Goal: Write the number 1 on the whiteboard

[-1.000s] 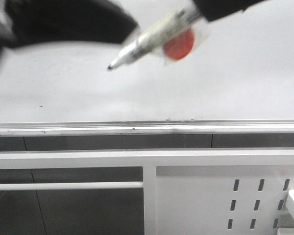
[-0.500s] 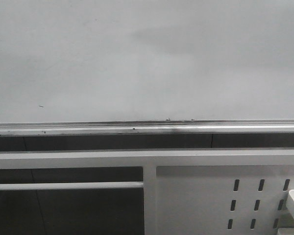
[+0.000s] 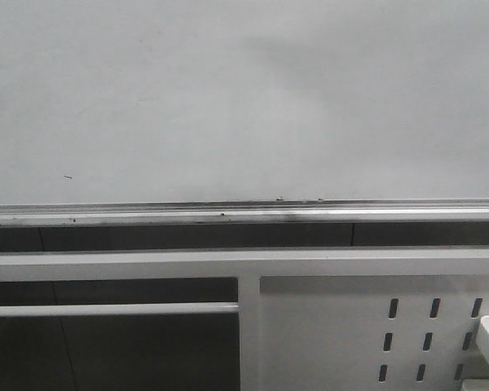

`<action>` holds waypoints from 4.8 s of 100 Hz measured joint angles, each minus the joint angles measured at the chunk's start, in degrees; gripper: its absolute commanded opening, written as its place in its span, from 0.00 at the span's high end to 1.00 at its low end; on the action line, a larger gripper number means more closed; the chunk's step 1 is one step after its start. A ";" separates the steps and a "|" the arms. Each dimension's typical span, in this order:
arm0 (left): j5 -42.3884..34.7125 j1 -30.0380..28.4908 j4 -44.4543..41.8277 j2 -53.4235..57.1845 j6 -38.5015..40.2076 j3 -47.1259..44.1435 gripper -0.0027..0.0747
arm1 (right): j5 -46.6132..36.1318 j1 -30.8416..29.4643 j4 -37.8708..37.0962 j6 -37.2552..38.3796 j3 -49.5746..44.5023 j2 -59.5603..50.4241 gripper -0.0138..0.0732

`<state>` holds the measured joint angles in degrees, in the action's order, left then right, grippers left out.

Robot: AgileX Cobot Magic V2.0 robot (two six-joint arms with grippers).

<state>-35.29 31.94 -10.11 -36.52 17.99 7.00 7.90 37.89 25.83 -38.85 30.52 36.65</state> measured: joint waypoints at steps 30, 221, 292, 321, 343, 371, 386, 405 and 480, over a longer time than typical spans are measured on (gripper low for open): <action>-5.83 -1.09 1.62 -3.97 0.27 -1.53 0.99 | -4.18 0.00 0.19 0.14 0.00 4.17 0.92; -17.22 -1.18 -35.97 -15.46 0.33 1.78 0.98 | 16.34 8.08 -0.58 -0.97 4.77 21.86 0.92; -0.04 6.39 -50.55 -29.46 1.87 15.98 0.42 | 33.70 3.49 -6.10 -0.42 22.36 25.36 0.92; 1.61 6.39 -47.88 -35.69 1.87 19.14 0.42 | 35.93 3.49 -6.14 -0.42 24.22 25.43 0.92; 1.48 6.39 -47.13 -37.92 1.87 20.52 0.42 | 36.13 3.49 -6.14 -0.42 24.30 25.43 0.92; -0.44 6.39 -45.50 -38.00 1.87 20.65 0.45 | 35.18 3.49 -6.14 -0.42 24.30 25.86 0.92; -2.11 6.39 -45.36 -38.00 1.87 20.65 0.79 | 35.05 3.49 -6.14 -0.42 24.30 26.28 0.92; -2.64 6.51 -47.00 -38.00 1.07 20.65 0.99 | 35.06 3.45 -6.14 -0.42 24.30 26.28 0.92; -2.78 6.51 -45.98 -38.00 1.21 20.65 0.99 | 26.91 3.32 -4.18 -0.89 24.30 26.28 0.16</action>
<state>-38.06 38.45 -56.09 -74.52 19.20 27.65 34.81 41.21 21.65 -39.74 54.82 62.94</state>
